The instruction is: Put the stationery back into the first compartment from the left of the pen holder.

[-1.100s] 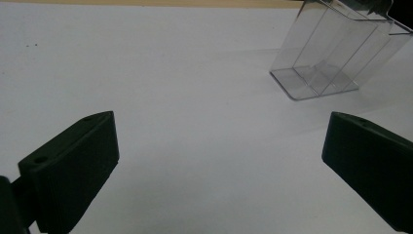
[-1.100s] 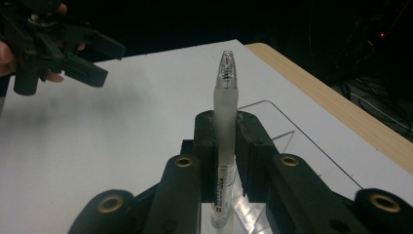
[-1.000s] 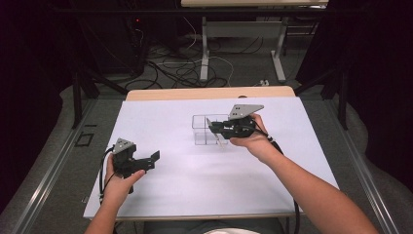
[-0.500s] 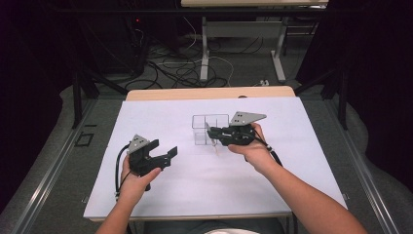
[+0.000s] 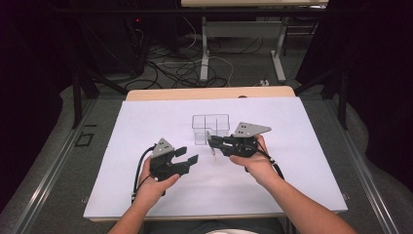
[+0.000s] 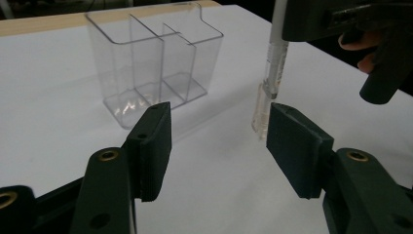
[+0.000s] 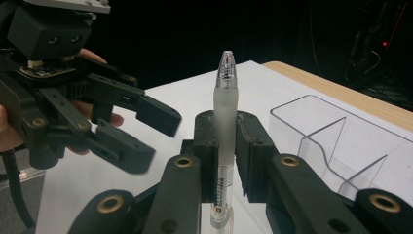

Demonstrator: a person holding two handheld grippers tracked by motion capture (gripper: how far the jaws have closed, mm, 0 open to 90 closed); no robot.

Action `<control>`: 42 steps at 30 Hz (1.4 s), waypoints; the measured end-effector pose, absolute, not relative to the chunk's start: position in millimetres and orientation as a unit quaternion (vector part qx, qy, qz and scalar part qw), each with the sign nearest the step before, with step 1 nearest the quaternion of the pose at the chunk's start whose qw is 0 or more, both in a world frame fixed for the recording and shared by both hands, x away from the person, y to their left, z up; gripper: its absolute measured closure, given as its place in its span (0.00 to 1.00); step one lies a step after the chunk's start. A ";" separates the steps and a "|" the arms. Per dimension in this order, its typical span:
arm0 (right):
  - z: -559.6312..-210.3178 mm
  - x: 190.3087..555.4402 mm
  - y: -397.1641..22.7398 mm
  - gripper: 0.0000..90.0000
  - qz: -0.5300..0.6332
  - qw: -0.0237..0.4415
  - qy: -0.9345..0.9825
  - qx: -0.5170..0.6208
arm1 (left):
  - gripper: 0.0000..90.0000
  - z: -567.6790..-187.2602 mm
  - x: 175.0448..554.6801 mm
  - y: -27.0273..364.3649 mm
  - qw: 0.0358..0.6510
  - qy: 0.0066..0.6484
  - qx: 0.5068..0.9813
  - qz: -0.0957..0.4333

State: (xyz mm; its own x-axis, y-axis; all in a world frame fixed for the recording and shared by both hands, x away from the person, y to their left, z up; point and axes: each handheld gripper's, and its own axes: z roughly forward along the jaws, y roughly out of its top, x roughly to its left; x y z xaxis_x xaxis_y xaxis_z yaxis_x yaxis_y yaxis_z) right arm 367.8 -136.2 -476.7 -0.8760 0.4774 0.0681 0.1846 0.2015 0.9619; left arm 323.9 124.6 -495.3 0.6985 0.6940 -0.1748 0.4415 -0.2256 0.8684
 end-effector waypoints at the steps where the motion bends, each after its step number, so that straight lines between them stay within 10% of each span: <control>1: -478.1 365.0 -136.1 0.89 0.592 0.124 0.767 0.215 | 0.48 -496.1 323.9 120.8 0.500 0.366 0.775 0.125; 42: -488.5 355.9 -134.6 0.89 0.618 0.086 0.745 0.237 | 0.87 -499.7 337.6 76.4 0.529 0.368 0.762 0.069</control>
State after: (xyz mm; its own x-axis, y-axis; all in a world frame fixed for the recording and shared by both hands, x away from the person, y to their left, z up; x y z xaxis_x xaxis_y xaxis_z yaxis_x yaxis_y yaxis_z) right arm 355.9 -134.6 -488.5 -0.8728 0.4596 0.1645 0.2466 0.1244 0.9611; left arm 337.6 76.4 -499.7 0.7194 0.6340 -0.2837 0.4877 -0.1702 0.8562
